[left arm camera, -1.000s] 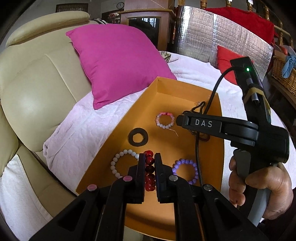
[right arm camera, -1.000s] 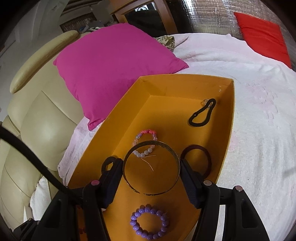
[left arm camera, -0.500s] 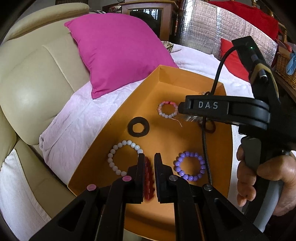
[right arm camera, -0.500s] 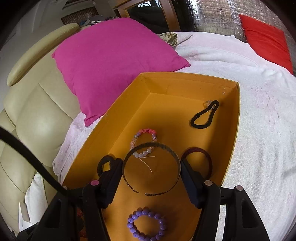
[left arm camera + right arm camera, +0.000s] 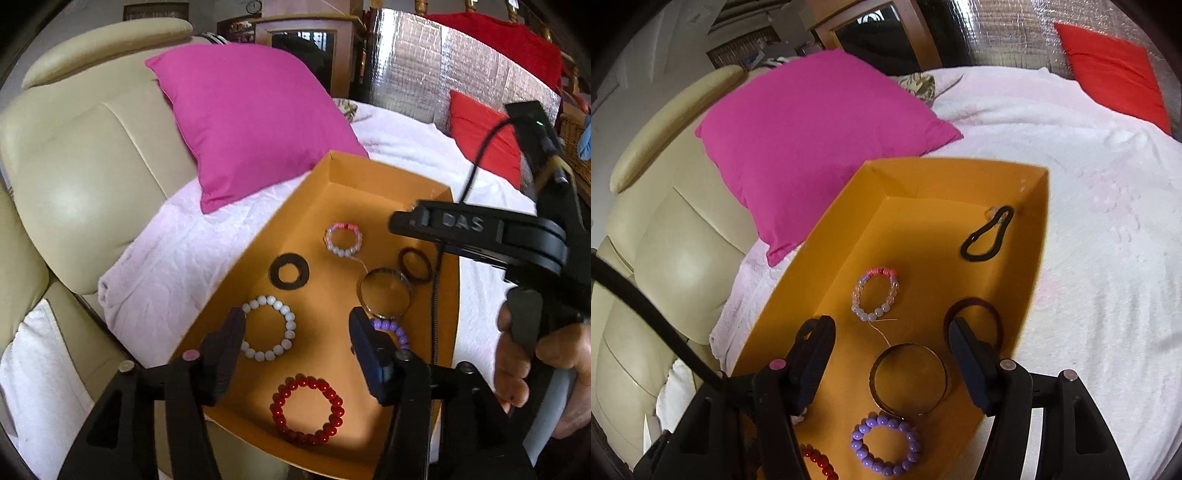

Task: Organize jewelry

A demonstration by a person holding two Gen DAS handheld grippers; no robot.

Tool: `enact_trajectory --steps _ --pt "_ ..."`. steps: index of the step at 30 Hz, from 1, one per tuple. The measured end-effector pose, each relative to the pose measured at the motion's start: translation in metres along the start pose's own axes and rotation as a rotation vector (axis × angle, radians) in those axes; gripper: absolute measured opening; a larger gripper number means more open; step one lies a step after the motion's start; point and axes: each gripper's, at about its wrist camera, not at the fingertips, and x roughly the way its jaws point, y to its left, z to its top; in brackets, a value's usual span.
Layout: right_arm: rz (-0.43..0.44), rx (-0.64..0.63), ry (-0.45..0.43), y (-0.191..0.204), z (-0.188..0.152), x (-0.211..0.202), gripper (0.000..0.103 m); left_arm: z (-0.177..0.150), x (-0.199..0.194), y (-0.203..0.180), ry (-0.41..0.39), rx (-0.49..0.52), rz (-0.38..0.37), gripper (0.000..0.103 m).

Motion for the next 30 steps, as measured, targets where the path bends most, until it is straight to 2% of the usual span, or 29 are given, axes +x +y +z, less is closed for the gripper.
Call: enact_trajectory --steps 2,13,18,20,25,30 --pt "-0.005 -0.021 -0.018 0.0 0.001 -0.013 0.068 0.003 -0.009 -0.001 -0.014 -0.005 0.015 0.067" --pt "0.008 -0.128 -0.103 -0.008 -0.01 -0.11 0.068 0.018 -0.069 -0.016 -0.1 0.008 0.096 0.07" --pt "0.033 -0.138 -0.194 -0.021 -0.024 -0.175 0.068 0.024 -0.102 -0.035 -0.141 0.051 0.124 0.073" --pt "0.041 -0.14 -0.233 -0.026 -0.031 -0.201 0.069 0.026 -0.113 -0.042 -0.156 0.057 0.141 0.086" --pt "0.057 -0.141 -0.32 -0.037 -0.047 -0.259 0.07 0.028 -0.146 -0.064 -0.231 0.112 0.183 0.087" --pt "0.048 -0.15 -0.386 -0.042 -0.067 -0.304 0.071 0.028 -0.174 -0.083 -0.274 0.138 0.184 0.087"
